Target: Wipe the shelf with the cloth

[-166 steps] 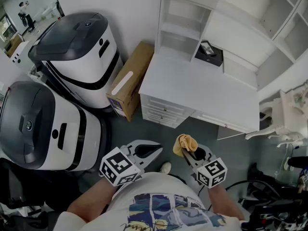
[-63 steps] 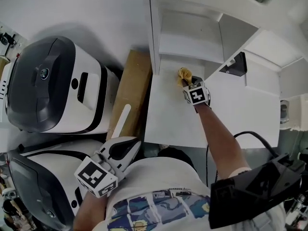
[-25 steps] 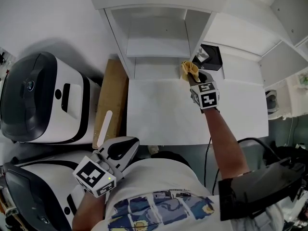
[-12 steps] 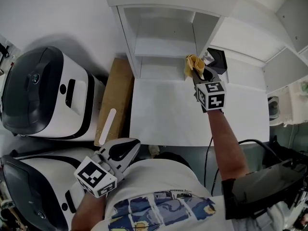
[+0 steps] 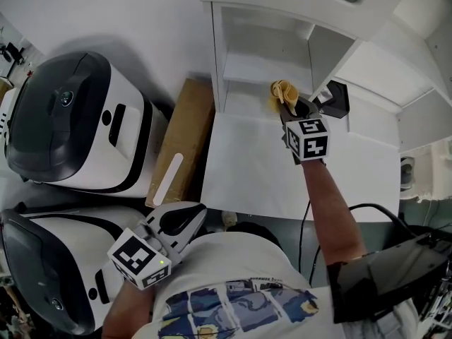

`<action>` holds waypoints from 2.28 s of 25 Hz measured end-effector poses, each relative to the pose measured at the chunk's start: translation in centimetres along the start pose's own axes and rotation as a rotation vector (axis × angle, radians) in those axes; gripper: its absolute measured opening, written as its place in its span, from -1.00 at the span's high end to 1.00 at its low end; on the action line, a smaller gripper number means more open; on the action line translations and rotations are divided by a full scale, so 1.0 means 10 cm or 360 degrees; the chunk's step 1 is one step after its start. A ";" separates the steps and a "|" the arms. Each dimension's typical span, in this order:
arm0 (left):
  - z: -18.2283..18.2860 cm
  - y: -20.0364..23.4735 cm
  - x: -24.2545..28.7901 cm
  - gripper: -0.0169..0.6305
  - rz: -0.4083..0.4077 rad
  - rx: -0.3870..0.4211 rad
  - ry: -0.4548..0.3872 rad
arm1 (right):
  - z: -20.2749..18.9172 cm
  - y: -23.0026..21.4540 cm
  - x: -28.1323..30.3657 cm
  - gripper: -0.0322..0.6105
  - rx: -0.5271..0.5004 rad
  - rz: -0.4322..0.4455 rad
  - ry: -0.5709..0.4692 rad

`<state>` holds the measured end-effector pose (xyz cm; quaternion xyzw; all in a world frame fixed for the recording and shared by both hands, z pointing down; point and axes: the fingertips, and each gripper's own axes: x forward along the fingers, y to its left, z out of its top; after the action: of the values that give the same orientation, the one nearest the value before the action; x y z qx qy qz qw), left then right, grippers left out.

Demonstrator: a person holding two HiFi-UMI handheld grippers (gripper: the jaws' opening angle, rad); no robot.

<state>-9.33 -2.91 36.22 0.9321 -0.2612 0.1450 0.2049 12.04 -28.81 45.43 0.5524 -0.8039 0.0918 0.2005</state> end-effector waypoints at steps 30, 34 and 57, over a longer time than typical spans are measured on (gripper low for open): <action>-0.10 0.57 -0.44 0.91 0.0224 -0.0139 0.0019 | -0.49 0.73 1.19 0.54 0.0058 0.0123 0.0125; -0.10 0.60 -0.38 0.91 0.0219 -0.0143 0.0043 | -0.65 0.54 1.46 0.54 0.0145 0.0030 0.0170; -0.06 0.82 -0.37 0.91 0.0259 -0.0146 0.0093 | -1.11 -0.36 1.85 0.54 0.0318 -0.0460 0.0386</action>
<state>-17.02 -7.44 37.89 0.8928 -0.3364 0.1763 0.2424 12.13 -41.80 63.02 0.6640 -0.6733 0.2070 0.2511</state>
